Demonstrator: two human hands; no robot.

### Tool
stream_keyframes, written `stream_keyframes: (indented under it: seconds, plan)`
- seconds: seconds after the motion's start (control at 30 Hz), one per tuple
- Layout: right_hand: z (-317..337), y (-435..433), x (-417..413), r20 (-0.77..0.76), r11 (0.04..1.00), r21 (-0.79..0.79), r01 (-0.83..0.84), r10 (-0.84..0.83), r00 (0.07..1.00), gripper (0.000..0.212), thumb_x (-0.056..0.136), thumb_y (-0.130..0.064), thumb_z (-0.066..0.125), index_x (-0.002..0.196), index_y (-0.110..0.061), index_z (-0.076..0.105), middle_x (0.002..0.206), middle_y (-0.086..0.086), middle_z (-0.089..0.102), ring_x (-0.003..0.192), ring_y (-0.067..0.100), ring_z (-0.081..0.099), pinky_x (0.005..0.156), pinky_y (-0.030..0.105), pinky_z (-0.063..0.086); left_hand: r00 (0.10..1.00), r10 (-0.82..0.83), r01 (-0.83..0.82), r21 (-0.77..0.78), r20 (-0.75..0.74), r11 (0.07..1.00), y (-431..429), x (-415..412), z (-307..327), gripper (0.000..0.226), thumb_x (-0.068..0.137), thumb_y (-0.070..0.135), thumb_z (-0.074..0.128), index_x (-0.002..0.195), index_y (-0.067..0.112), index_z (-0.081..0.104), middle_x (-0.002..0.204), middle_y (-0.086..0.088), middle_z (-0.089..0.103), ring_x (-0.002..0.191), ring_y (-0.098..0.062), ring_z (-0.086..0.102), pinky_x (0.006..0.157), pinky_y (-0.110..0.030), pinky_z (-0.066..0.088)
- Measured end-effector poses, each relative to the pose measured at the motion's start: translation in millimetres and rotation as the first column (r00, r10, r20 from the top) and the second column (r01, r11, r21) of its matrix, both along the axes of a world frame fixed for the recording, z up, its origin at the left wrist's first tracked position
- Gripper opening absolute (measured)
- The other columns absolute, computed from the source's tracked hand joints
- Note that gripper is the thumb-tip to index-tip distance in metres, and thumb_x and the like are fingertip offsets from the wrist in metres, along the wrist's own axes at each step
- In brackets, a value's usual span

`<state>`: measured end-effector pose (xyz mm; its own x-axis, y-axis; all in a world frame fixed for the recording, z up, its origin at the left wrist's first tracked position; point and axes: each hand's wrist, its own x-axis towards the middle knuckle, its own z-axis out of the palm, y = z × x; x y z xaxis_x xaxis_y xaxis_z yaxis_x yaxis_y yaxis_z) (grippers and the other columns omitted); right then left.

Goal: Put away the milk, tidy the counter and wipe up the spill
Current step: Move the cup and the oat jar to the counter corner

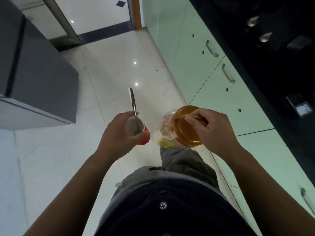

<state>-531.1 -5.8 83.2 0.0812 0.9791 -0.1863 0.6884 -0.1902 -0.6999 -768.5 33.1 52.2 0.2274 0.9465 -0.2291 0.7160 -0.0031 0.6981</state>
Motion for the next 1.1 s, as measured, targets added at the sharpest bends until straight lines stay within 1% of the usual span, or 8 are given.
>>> stream_keyframes:
  seconds: [0.13,0.3,0.4,0.53,0.7,0.83,0.97,1.1]
  plan:
    - [-8,77,13,0.006,1.0,0.002,-0.023,0.023,1.0,0.006,0.087,-0.034,0.058,0.087,-0.027,0.057,0.081,-0.012,0.058,0.074,-0.001,0.051,0.066,0.01,0.037,1.0,0.017,-0.017,-0.018,0.005,1.0,75,14,-15,0.059,0.069,0.041,0.076,0.119,0.022,0.051,0.112,0.013,0.048,0.096,-0.012,0.049,0.071,-0.017,0.038]
    - [-3,179,38,0.005,0.994,-0.028,-0.102,0.103,0.995,0.011,0.086,-0.036,0.058,0.088,-0.025,0.061,0.077,-0.014,0.059,0.073,0.001,0.054,0.067,0.013,0.041,0.999,-0.031,0.03,-0.03,-0.019,0.999,179,42,-11,0.061,0.07,0.037,0.076,0.122,0.017,0.052,0.123,-0.002,0.056,0.098,-0.014,0.049,0.07,-0.016,0.039]
    - [-5,245,47,0.016,0.984,-0.031,-0.177,0.177,0.984,0.009,0.087,-0.036,0.057,0.087,-0.027,0.06,0.077,-0.013,0.059,0.073,0.003,0.056,0.067,0.015,0.044,1.0,0.022,-0.022,-0.005,-0.007,1.0,243,55,-4,0.063,0.069,0.039,0.076,0.123,0.017,0.051,0.123,-0.003,0.055,0.097,-0.014,0.049,0.07,-0.015,0.039]
    - [-7,326,47,0.05,0.971,-0.005,-0.239,0.239,0.97,0.015,0.087,-0.032,0.058,0.088,-0.019,0.065,0.077,-0.007,0.063,0.072,0.011,0.059,0.066,0.016,0.045,0.994,0.111,-0.111,0.017,0.016,0.994,309,50,1,0.064,0.069,0.043,0.074,0.124,0.021,0.05,0.123,0.0,0.055,0.097,-0.012,0.05,0.07,-0.013,0.039]
    - [-9,441,45,0.07,0.975,0.018,-0.221,0.22,0.973,0.017,0.085,-0.031,0.06,0.092,-0.016,0.065,0.08,-0.006,0.061,0.074,0.01,0.055,0.067,0.011,0.039,0.985,0.174,-0.175,0.038,0.013,0.984,405,32,-2,0.064,0.07,0.041,0.074,0.125,0.019,0.05,0.121,0.001,0.055,0.098,-0.011,0.049,0.073,-0.017,0.041]
    - [-4,540,24,0.08,0.97,0.089,-0.228,0.221,0.972,0.016,0.083,-0.031,0.063,0.092,-0.018,0.067,0.08,-0.01,0.06,0.071,0.002,0.052,0.065,0.011,0.038,0.984,0.17,-0.173,0.071,0.05,0.982,510,15,1,0.064,0.07,0.04,0.075,0.125,0.023,0.049,0.116,0.011,0.048,0.1,-0.009,0.046,0.072,-0.013,0.037]
    - [18,631,-2,0.091,0.963,0.147,-0.225,0.213,0.973,0.015,0.083,-0.031,0.065,0.094,-0.022,0.068,0.084,-0.012,0.062,0.075,0.002,0.054,0.068,0.013,0.04,0.992,0.106,-0.112,0.109,0.061,0.988,618,-8,24,0.066,0.07,0.037,0.075,0.128,0.02,0.047,0.127,0.001,0.052,0.104,-0.01,0.047,0.071,-0.012,0.036]
    - [35,708,-8,0.004,0.977,0.181,-0.117,0.118,0.993,0.017,0.082,-0.029,0.065,0.098,-0.024,0.066,0.089,-0.013,0.06,0.078,-0.005,0.051,0.07,0.012,0.041,0.992,0.075,-0.091,0.162,0.097,0.983,704,-18,42,0.065,0.07,0.038,0.075,0.127,0.023,0.048,0.122,0.005,0.051,0.105,-0.01,0.046,0.072,-0.013,0.038]
